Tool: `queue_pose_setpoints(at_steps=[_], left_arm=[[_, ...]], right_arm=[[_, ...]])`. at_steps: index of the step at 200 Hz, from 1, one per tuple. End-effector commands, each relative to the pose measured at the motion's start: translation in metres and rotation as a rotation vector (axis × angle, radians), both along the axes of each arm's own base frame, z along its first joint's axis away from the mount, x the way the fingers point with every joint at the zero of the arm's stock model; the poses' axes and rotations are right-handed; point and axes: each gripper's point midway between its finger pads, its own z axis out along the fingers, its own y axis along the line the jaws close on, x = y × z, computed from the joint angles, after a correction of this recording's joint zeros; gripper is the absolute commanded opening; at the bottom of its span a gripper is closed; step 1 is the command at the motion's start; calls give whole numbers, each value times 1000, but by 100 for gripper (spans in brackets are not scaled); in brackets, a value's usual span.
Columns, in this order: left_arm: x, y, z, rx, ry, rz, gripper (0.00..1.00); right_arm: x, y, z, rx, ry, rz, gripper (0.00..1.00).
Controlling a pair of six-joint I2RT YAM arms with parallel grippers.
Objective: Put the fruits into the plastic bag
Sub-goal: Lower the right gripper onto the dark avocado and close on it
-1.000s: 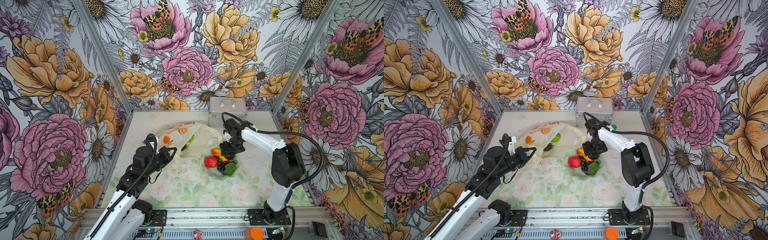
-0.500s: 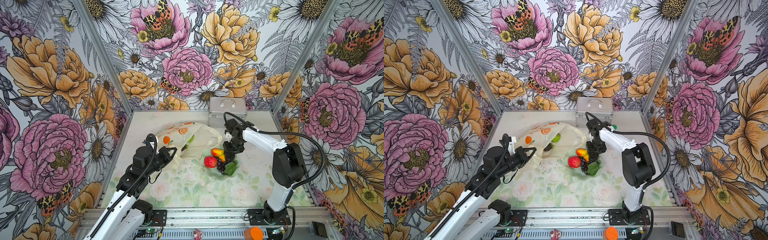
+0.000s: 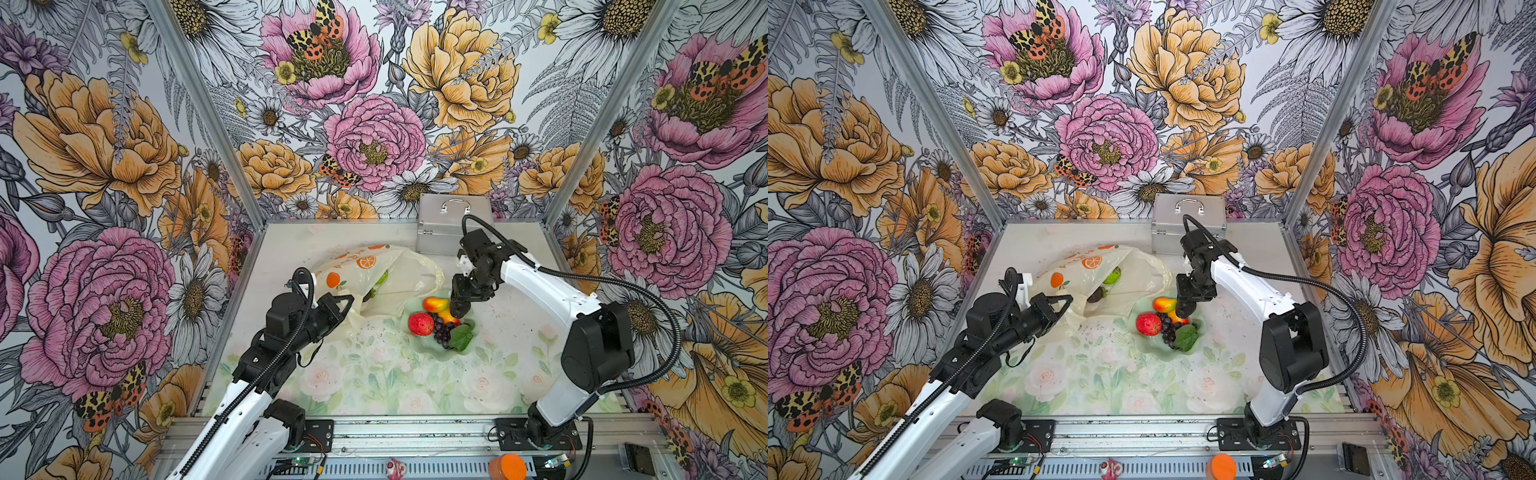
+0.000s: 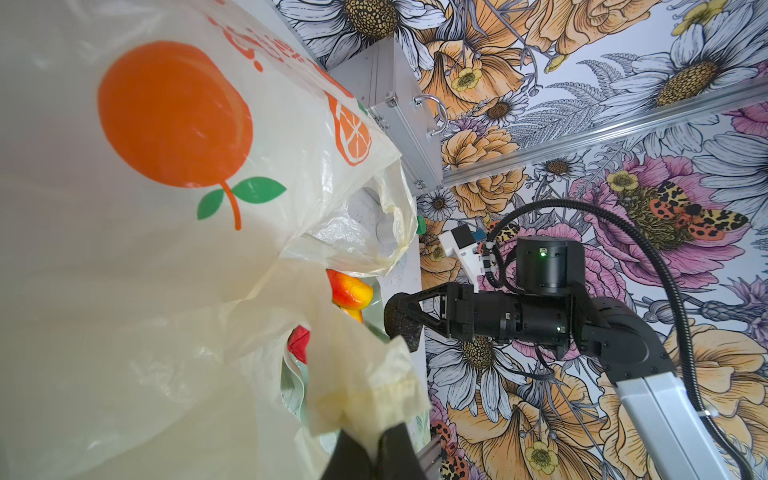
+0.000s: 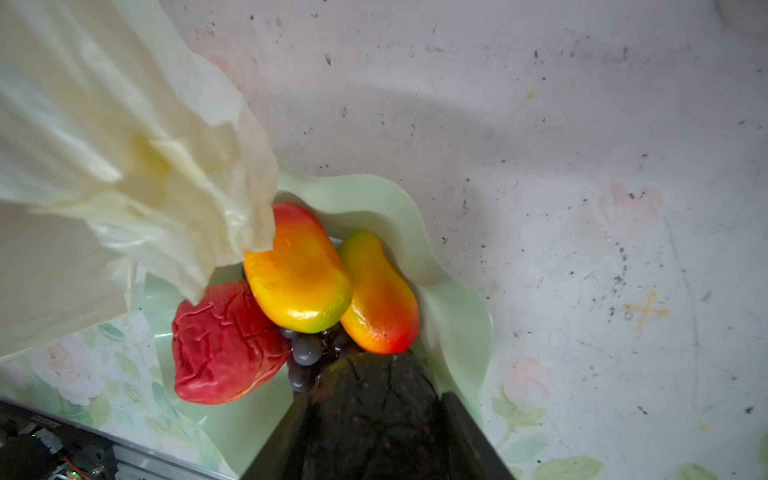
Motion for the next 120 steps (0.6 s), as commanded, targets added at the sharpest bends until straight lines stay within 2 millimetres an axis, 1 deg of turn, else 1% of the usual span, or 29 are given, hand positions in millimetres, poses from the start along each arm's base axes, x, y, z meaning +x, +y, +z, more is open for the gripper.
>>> queue_pose_setpoints(at_steps=[1, 49, 89, 113, 120], left_arm=[[-2, 0, 2, -9, -4, 1, 0], [-3, 0, 2, -10, -8, -2, 0], [-6, 0, 2, -17, -11, -3, 0], [-7, 1, 2, -21, -10, -2, 0], [-7, 1, 2, -21, -11, -2, 0]], right_arm=[[0, 8, 30, 109, -43, -44, 42], [-1, 19, 60, 278, -61, -107, 42], [2, 47, 79, 528, -56, -198, 42], [8, 57, 89, 648, -73, -253, 42], [9, 58, 89, 668, -77, -266, 42]])
